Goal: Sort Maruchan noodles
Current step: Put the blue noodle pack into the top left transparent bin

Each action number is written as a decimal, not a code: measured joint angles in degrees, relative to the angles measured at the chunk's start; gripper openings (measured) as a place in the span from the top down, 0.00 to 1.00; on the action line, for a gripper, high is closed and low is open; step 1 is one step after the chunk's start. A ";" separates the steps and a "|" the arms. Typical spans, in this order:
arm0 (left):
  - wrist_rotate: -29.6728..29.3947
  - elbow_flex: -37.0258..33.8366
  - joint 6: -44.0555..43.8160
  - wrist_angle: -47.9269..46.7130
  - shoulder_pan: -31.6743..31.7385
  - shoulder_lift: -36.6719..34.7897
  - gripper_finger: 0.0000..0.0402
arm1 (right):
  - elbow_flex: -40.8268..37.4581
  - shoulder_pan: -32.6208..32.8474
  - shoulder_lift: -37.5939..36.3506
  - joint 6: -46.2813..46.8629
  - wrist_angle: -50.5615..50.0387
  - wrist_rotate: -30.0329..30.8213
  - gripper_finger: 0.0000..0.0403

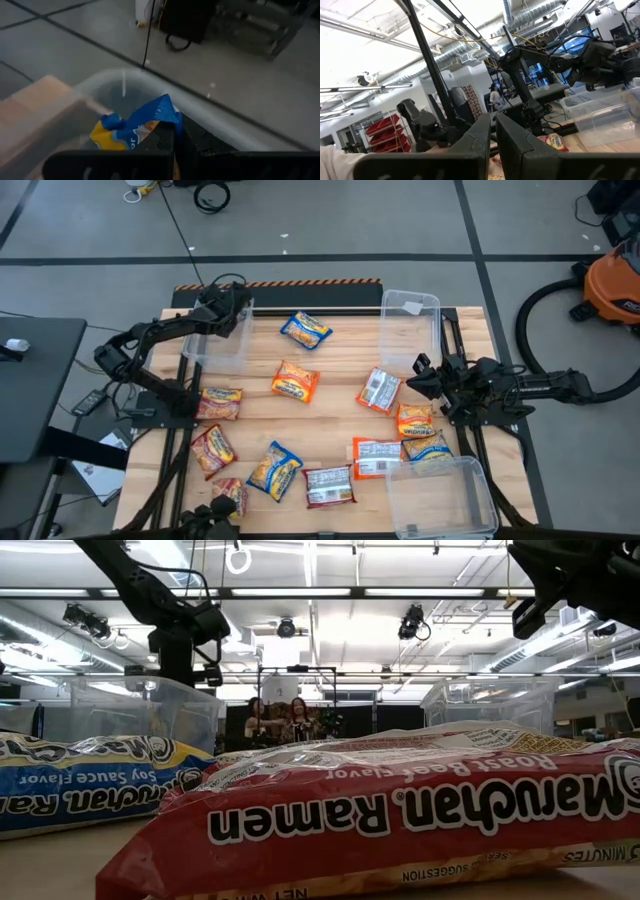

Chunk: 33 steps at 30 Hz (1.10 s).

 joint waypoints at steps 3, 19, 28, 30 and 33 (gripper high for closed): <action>1.72 -0.06 -0.98 0.28 -0.02 0.43 0.95 | 0.00 0.00 0.00 -0.07 -0.01 0.00 0.91; 7.25 -0.03 0.79 0.06 0.03 0.48 0.71 | 0.00 0.00 -0.02 0.00 0.01 0.00 0.91; 7.11 -0.03 0.83 0.59 0.52 0.09 0.70 | 0.00 0.00 0.00 -0.04 0.00 -0.01 0.91; 7.25 -0.03 0.83 1.15 0.50 0.09 0.70 | 0.00 0.00 -0.02 -0.09 -0.01 -0.02 0.91; 7.35 -0.03 0.96 1.90 0.29 0.09 0.70 | 0.00 0.00 0.00 -0.13 -0.01 0.00 0.91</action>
